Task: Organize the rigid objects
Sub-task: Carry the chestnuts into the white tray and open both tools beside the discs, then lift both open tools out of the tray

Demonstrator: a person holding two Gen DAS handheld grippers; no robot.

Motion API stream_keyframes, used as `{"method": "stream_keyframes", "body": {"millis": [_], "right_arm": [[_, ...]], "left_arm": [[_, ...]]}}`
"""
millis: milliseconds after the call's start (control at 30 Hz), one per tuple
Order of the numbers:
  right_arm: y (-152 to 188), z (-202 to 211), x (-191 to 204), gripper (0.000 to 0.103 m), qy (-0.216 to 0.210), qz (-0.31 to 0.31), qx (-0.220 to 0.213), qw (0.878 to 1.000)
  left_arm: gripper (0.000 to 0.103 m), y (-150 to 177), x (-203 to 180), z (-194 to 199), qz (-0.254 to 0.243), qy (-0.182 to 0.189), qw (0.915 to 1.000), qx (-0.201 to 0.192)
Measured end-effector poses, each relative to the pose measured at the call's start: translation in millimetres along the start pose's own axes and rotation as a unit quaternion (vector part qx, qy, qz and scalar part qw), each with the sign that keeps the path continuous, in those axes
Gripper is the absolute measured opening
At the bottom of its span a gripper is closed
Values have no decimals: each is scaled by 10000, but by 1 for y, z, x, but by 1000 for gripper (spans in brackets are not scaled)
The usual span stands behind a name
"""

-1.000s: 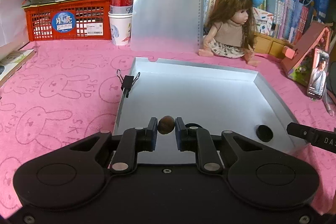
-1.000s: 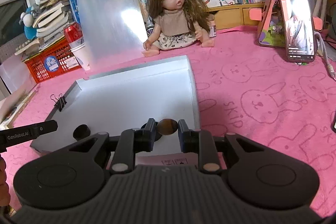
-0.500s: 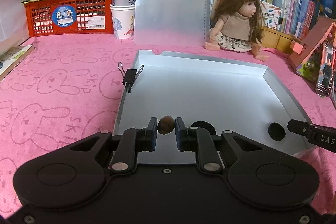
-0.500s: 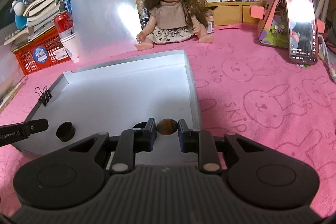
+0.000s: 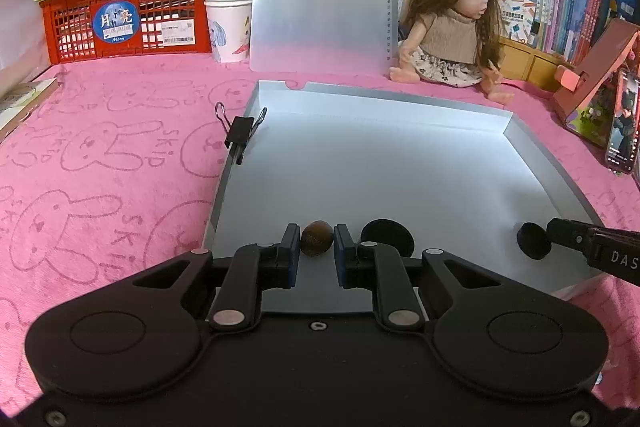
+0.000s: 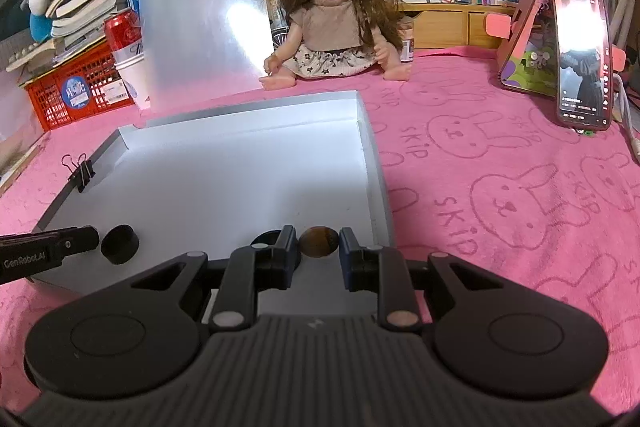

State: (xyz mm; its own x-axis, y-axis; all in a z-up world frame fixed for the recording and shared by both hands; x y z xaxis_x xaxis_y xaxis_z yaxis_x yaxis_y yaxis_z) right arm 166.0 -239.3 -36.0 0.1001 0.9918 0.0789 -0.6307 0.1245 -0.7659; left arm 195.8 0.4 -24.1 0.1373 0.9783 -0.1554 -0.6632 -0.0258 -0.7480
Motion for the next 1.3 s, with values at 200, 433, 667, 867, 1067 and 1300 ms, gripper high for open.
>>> {"method": "stream_keyframes", "body": {"millis": [200,433,667,867,1067,1300], "right_arm": [[-1,-2,2,29,90,66,28,9999],[-2,-2,2,32,112,70,14,9999],[-2,0,3,51,110,80,-14,9999],[-3,4,4,58,108,84,-73,9999],[-3,9,3,66,89,82,-122,9999],[-1,19,6,74,91,191,-244,9995]], "left_arm": [[18,0,-2,-1,-45,-22,10000,-10],[24,1,-3,1,-72,7,10000,-52],[40,-1,-6,7,-159,-38,9997,-159],[47,0,-6,9,-143,-18,9998,-162],[57,1,-7,16,-115,53,9997,-206],[67,3,-12,27,-133,143,9995,-261]]}}
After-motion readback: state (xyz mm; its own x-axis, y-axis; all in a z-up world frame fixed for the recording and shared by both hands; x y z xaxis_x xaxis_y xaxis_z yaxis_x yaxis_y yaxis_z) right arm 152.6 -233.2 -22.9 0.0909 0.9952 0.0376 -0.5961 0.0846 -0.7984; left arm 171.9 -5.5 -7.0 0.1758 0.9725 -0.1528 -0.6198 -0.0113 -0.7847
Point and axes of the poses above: each gripper's, at about its wrist camera, not at the fingertips, and z roughly against the way its jaws point, x to its left, y to its underside, the point moved 5 cm from there along -z, roughly the way its jaws point, and after that the axes turned 6 degrees about y, right-handed, at the moved point
